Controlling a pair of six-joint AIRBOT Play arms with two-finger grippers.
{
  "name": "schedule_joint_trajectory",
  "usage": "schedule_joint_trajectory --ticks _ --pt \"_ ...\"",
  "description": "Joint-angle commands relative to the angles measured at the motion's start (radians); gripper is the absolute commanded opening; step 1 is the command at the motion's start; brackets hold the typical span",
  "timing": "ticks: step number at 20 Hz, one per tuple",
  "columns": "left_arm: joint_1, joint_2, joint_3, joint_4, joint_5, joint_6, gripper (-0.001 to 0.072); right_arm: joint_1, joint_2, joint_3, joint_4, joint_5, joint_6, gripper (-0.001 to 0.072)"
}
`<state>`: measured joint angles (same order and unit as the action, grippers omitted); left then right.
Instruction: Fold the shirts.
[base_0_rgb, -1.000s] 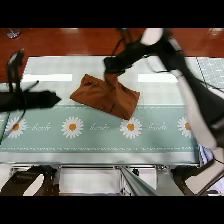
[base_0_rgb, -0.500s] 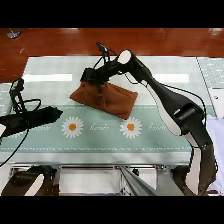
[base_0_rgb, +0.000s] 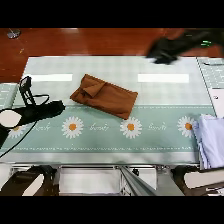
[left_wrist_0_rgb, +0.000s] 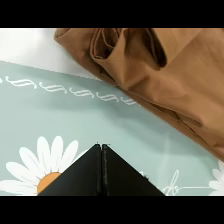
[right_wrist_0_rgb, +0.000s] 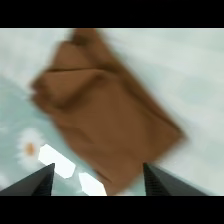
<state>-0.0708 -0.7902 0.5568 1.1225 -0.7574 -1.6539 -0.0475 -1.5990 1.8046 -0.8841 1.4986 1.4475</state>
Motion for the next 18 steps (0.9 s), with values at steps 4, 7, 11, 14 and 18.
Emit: schedule_joint_trajectory --ticks 4,7,11,14,18 --pt "0.0 -0.063 0.0 0.0 0.017 -0.001 0.0017 -0.167 0.529 -0.996 -0.081 -0.584 0.117 0.0628" --pt "0.0 -0.063 0.0 -0.005 0.016 -0.001 0.0017 -0.006 0.443 -1.136 0.177 -0.683 0.006 0.0628" --pt "0.0 -0.063 0.0 -0.032 0.016 -0.001 0.0017 0.138 0.197 -0.995 0.254 -0.653 -0.042 0.0628" --pt "0.0 -0.063 0.0 -0.034 0.016 -0.001 0.0017 0.195 0.021 -0.839 0.257 -0.547 -0.037 0.0628" --pt "0.0 -0.063 0.0 -0.034 0.017 -0.001 0.0018 0.267 -0.132 -0.683 0.259 -0.425 -0.008 0.0606"
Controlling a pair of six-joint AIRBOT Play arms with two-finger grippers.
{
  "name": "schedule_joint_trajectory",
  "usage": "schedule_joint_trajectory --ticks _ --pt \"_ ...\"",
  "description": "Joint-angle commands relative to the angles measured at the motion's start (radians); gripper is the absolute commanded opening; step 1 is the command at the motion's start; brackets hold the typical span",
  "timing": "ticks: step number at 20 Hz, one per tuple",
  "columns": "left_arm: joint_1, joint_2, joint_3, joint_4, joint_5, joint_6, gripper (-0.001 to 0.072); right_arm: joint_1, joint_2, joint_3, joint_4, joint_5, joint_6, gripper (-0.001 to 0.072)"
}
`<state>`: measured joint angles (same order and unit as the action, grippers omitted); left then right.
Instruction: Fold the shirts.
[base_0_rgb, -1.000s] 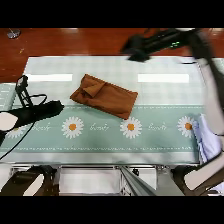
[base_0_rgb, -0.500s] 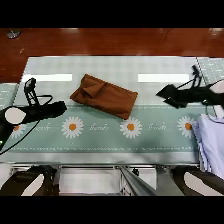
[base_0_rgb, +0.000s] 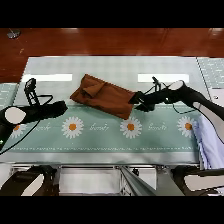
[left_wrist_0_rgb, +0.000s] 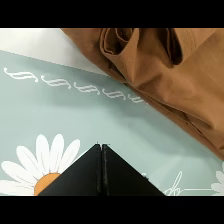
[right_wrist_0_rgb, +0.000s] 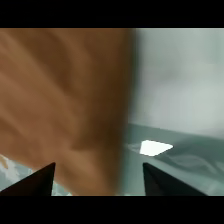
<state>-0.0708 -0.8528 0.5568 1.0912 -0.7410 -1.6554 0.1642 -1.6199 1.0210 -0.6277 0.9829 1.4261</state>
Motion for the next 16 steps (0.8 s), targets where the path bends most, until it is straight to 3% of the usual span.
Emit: schedule_joint_trajectory --ticks 1,3,4,6,12,16 --pt "0.0 -0.001 0.0 -0.003 0.001 0.0 0.0018 0.075 -0.137 0.14 -0.005 0.108 0.012 0.0509" --pt "0.0 -0.001 0.0 -0.003 0.001 0.0 0.0018 0.089 -0.164 0.223 -0.009 0.119 -0.013 0.0069" --pt "0.0 -0.001 0.0 -0.003 0.0 0.0 0.0018 0.089 -0.164 0.274 -0.01 0.129 -0.034 0.0019" --pt "0.0 -0.001 0.0 -0.003 0.0 0.0 0.0018 0.088 -0.158 0.435 -0.048 0.188 -0.031 0.0018" --pt "0.0 -0.001 0.0 -0.003 0.0 0.0 0.0018 0.058 -0.151 1.095 -0.402 0.52 0.166 0.0018" --pt "0.0 -0.001 0.0 -0.003 -0.003 0.0 0.0018 -0.073 -0.015 1.107 -0.473 0.637 0.201 0.0018"
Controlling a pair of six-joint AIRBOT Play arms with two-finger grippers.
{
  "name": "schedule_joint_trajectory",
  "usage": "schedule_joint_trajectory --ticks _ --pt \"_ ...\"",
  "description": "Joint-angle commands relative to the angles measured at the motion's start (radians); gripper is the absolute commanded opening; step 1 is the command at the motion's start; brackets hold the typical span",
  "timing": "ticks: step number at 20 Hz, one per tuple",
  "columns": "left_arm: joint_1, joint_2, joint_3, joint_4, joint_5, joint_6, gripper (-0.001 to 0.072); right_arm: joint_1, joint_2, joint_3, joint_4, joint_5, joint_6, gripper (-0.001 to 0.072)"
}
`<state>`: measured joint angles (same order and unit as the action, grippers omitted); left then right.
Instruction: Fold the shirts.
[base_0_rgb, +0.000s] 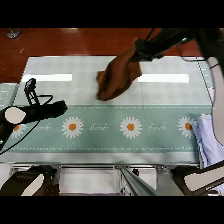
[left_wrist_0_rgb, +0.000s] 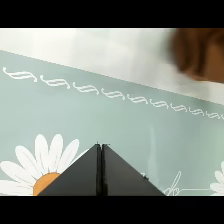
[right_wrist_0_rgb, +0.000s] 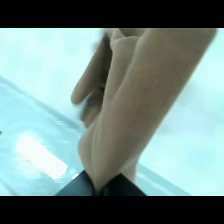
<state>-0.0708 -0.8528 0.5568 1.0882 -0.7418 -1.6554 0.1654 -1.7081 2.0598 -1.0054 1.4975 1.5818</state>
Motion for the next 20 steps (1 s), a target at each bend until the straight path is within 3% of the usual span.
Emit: schedule_joint_trajectory --ticks 1,7,11,15,20 --pt "0.0 -0.001 0.0 0.0 -0.002 0.0 0.0018 -0.119 0.113 0.055 -0.119 0.151 0.055 0.0018" --pt "0.0 0.0 0.0 -0.002 -0.002 0.0 0.0018 -0.467 0.307 0.019 -0.235 0.358 0.111 0.0018" --pt "0.0 0.0 0.0 -0.016 -0.002 0.0 0.0018 -0.705 0.515 -0.245 -0.307 0.359 0.102 0.0018" --pt "0.0 0.0 0.0 -0.03 -0.002 0.0 0.0018 -0.951 0.72 -0.524 -0.529 0.359 0.053 0.0019" --pt "0.0 0.0 0.0 -0.053 0.001 0.001 0.0018 -1.197 0.954 -0.854 -0.658 0.339 0.096 0.0019"
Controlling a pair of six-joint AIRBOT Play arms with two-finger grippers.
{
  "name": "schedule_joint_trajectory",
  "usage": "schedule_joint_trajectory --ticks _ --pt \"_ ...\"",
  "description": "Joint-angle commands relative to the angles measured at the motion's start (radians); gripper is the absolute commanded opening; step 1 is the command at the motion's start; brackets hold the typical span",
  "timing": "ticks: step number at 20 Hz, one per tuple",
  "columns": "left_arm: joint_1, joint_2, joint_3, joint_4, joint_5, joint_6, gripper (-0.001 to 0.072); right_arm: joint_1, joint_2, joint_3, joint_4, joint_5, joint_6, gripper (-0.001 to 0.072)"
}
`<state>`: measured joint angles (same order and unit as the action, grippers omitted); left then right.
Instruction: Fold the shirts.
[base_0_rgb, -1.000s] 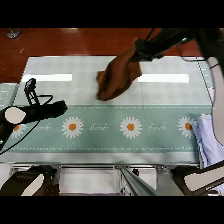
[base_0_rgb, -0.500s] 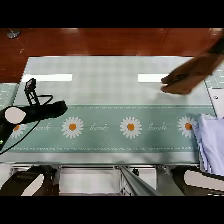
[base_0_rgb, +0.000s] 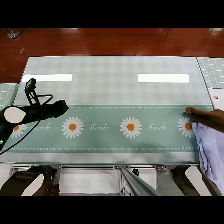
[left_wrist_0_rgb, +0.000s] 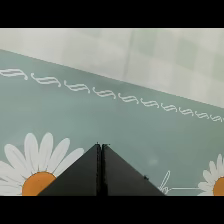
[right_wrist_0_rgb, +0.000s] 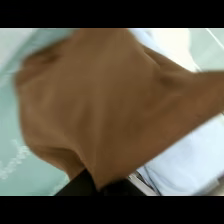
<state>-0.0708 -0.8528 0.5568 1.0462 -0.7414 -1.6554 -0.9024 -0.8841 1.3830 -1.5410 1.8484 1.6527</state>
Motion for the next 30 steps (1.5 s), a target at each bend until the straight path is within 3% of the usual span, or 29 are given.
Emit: schedule_joint_trajectory --ticks 1,3,4,5,6,8,11,12,14,16,19,21,26,30 --pt "0.0 0.0 0.0 -0.011 0.001 0.001 0.0018 -0.14 0.174 -0.233 -0.167 -0.037 0.039 0.0019" --pt "0.0 0.0 0.0 -0.011 0.0 0.008 0.0018 -0.142 0.238 -0.332 -0.278 -0.085 0.079 0.002" --pt "0.0 0.0 0.0 -0.011 0.0 0.02 0.0018 -0.142 0.253 -0.365 -0.315 -0.095 0.101 0.0097" --pt "0.0 0.0 0.0 -0.011 0.0 0.02 0.0018 -0.142 0.25 -0.389 -0.313 -0.098 0.116 0.0453" --pt "0.0 0.0 0.0 -0.011 0.002 0.02 0.0018 -0.142 0.228 -0.399 -0.273 -0.105 0.098 0.0625" --pt "0.0 0.0 0.005 -0.011 0.018 0.052 0.0018 -0.141 0.173 -0.377 -0.185 -0.161 0.088 0.0626" --pt "0.021 -0.017 0.102 -0.009 0.013 0.126 0.0018 -0.137 0.08 -0.258 0.058 -0.318 0.089 0.0583" --pt "0.032 -0.035 0.166 -0.007 0.005 0.129 0.0017 -0.105 0.038 -0.201 0.169 -0.37 0.085 0.0424" --pt "0.041 -0.102 0.352 -0.008 -0.042 0.169 0.0016 0.048 -0.048 -0.09 0.374 -0.476 0.005 0.0027" --pt "0.028 -0.198 0.596 -0.007 -0.135 0.193 0.0016 0.328 -0.15 0.035 0.433 -0.598 -0.037 0.0018" --pt "-0.013 -0.32 0.871 0.039 -0.23 0.195 0.0016 0.771 -0.315 0.15 0.322 -0.768 -0.061 0.0018" --pt "-0.049 -0.358 0.897 0.161 -0.265 0.124 0.0016 0.96 -0.431 0.153 0.206 -0.783 -0.055 0.0018" --pt "-0.066 -0.434 0.696 0.34 -0.308 0.071 0.0016 1.073 -0.705 0.144 0.031 -0.583 0.007 0.0018" --pt "-0.037 -0.486 0.689 0.347 -0.314 0.072 0.0017 1.039 -0.732 0.144 0.031 -0.595 0.076 0.0019"
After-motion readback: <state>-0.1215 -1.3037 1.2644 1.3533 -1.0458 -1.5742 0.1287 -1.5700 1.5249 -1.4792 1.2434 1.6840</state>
